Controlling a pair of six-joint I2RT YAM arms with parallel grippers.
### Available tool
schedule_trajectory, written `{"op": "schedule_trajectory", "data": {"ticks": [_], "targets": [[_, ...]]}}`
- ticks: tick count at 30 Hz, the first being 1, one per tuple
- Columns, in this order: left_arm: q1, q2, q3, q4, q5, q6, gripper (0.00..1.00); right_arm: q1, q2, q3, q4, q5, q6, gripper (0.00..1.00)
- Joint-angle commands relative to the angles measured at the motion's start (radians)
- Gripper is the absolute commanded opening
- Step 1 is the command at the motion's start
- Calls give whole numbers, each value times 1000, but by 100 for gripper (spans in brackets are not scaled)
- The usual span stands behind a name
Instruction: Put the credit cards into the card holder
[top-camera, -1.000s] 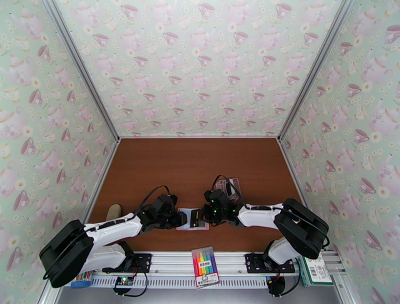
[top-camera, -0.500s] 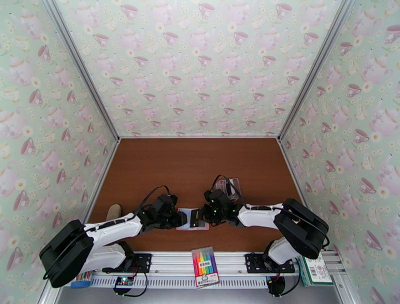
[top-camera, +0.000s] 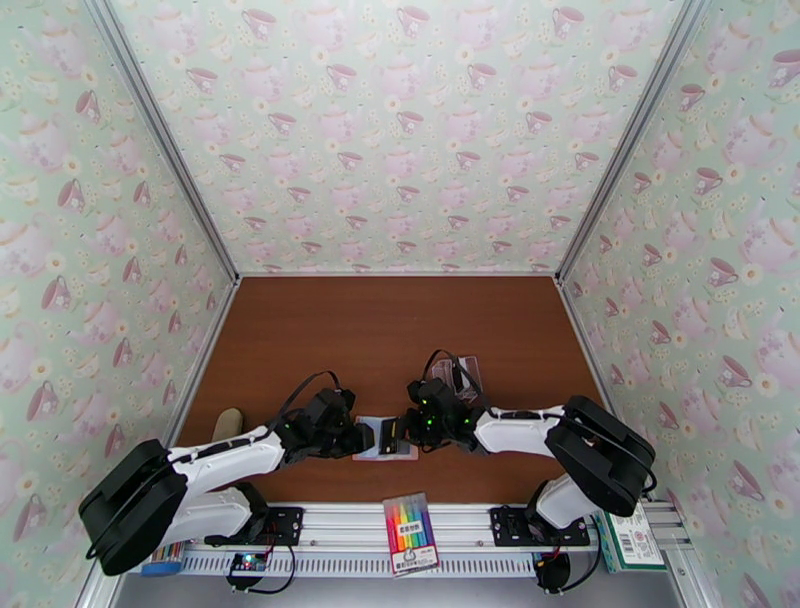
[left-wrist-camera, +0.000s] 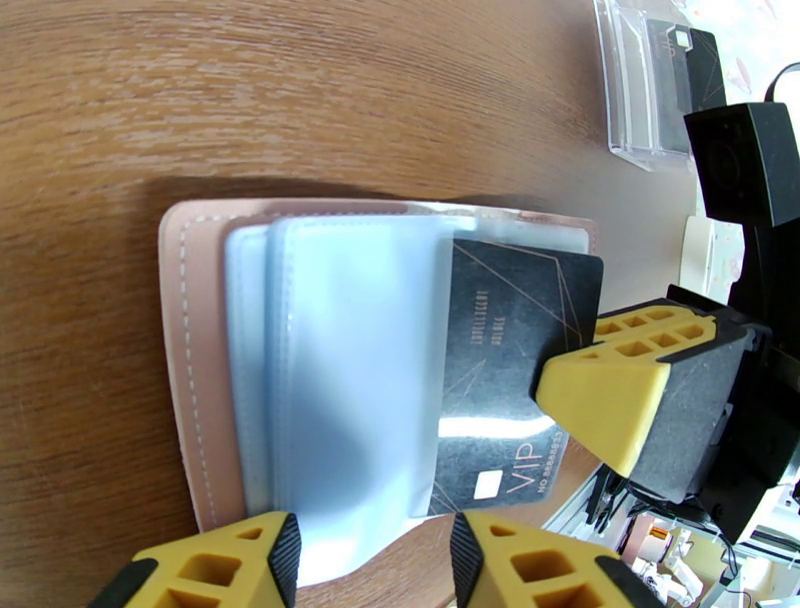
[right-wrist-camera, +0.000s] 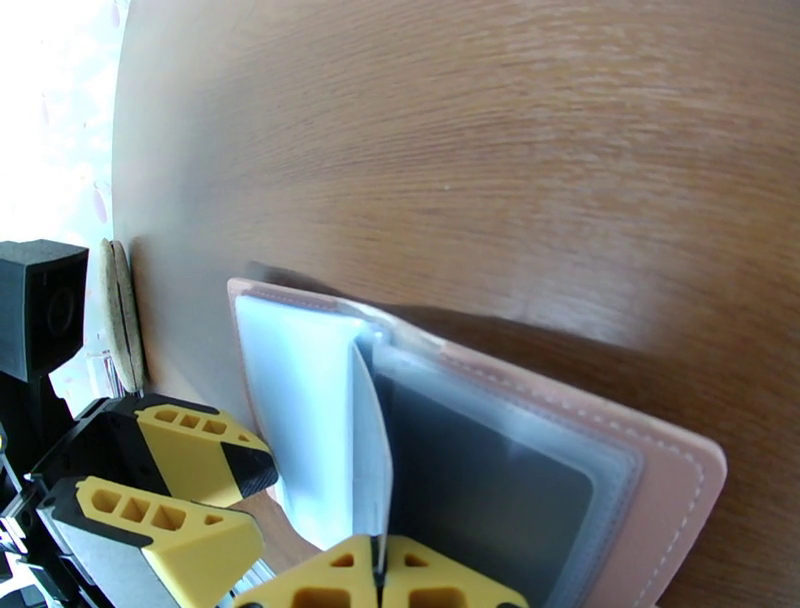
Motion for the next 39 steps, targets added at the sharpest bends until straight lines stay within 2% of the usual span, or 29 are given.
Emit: {"op": "schedule_trajectory", "data": {"ticks": [1,16,28,39], "targets": [[-7,7,3,-21,-27,16,47,1,27,13,-80,29,-11,2],[-4,9,11,-33,-29,23,47,18,36,79,-220,95,-40,19],[-4,21,20,-37,-31,33,47,30,34,117,-288,137,-52,25],[-5,17,19,-39,-32,31,47,59,59,184,-417,235,-60,30]]}}
